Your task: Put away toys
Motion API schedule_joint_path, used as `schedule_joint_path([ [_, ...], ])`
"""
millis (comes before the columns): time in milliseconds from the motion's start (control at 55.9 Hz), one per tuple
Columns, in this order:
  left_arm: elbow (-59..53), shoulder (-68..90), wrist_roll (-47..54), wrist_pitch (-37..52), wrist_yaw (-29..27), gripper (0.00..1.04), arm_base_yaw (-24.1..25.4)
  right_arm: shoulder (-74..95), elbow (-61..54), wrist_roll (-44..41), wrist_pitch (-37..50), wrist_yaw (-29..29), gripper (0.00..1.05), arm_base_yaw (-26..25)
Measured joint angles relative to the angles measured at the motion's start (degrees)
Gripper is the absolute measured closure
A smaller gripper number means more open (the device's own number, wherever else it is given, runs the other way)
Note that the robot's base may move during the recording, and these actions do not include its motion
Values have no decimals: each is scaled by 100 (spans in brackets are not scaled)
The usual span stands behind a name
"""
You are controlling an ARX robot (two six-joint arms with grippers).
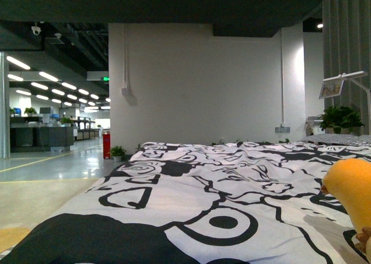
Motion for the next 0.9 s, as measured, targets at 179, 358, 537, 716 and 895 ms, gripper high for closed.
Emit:
schedule_joint_path([
  [179, 0, 0, 0, 0, 0, 6, 0, -243, 0, -7, -251, 0, 98, 0],
  [358, -2, 0, 0, 0, 2, 6, 0, -787, 2, -7, -935, 0, 98, 0],
  [537, 0, 0, -2, 0, 0, 6, 0, -1340, 2, -9, -1403, 0, 98, 0],
  [716, -2, 0, 0, 0, 0, 6, 0, -1357, 2, -7, -1410, 0, 98, 0],
  [895, -2, 0, 0, 0, 0, 6, 0, -1357, 2, -7, -1410, 0, 98, 0],
])
